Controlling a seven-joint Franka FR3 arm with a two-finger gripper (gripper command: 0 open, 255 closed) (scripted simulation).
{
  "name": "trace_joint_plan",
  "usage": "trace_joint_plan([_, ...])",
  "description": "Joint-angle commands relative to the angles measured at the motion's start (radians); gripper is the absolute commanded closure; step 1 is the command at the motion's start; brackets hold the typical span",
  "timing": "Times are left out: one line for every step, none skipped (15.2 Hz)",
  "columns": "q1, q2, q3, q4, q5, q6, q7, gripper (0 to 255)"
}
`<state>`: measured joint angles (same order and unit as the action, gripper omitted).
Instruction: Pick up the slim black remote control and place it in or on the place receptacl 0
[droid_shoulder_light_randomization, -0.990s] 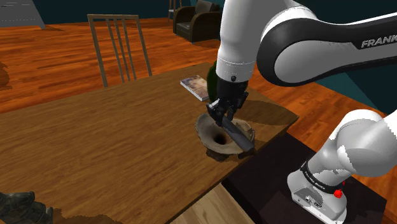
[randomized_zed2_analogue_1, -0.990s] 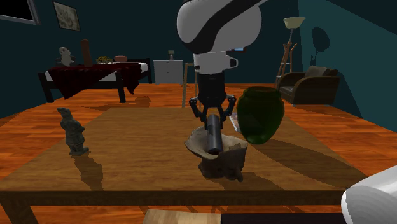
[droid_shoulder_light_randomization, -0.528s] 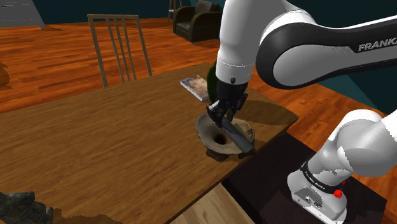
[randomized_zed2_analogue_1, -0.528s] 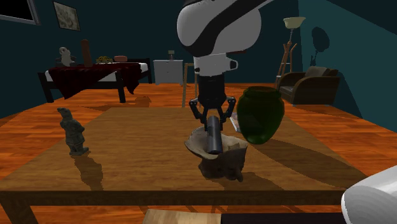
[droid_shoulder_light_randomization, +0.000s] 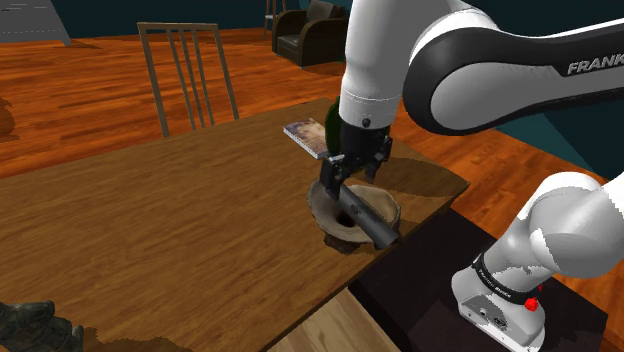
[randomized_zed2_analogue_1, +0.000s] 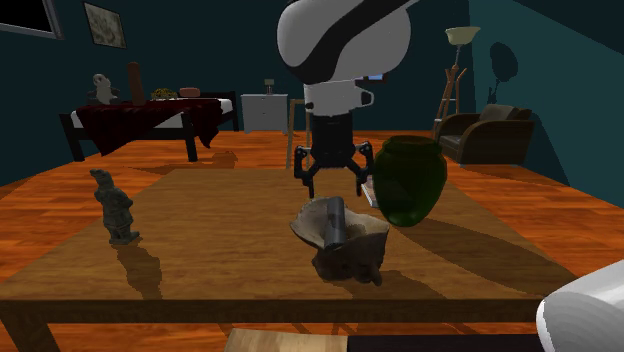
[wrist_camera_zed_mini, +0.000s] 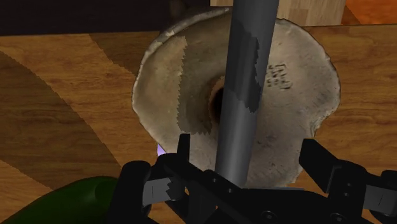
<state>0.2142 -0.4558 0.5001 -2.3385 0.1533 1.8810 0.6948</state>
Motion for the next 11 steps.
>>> trace_joint_plan([0.000, -0.008, -0.007, 0.045, -0.002, -0.053, 0.000, 0])
trace_joint_plan([-0.002, -0.010, -0.011, 0.077, -0.004, -0.087, 0.000, 0])
trace_joint_plan([-0.003, -0.010, -0.014, 0.103, -0.007, -0.113, 0.001, 0])
trace_joint_plan([-0.003, -0.010, -0.014, 0.103, -0.007, -0.113, 0.001, 0])
trace_joint_plan([-0.003, -0.010, -0.014, 0.103, -0.006, -0.113, 0.001, 0])
trace_joint_plan([-0.003, -0.010, -0.014, 0.103, -0.007, -0.113, 0.001, 0])
trace_joint_plan([-0.003, -0.010, -0.014, 0.103, -0.007, -0.113, 0.001, 0])
trace_joint_plan([-0.003, -0.010, -0.014, 0.103, -0.007, -0.113, 0.001, 0])
trace_joint_plan([-0.003, -0.010, -0.014, 0.103, -0.007, -0.113, 0.001, 0])
trace_joint_plan([-0.003, -0.010, -0.014, 0.103, -0.007, -0.113, 0.001, 0])
trace_joint_plan([-0.003, -0.010, -0.014, 0.103, -0.007, -0.113, 0.001, 0])
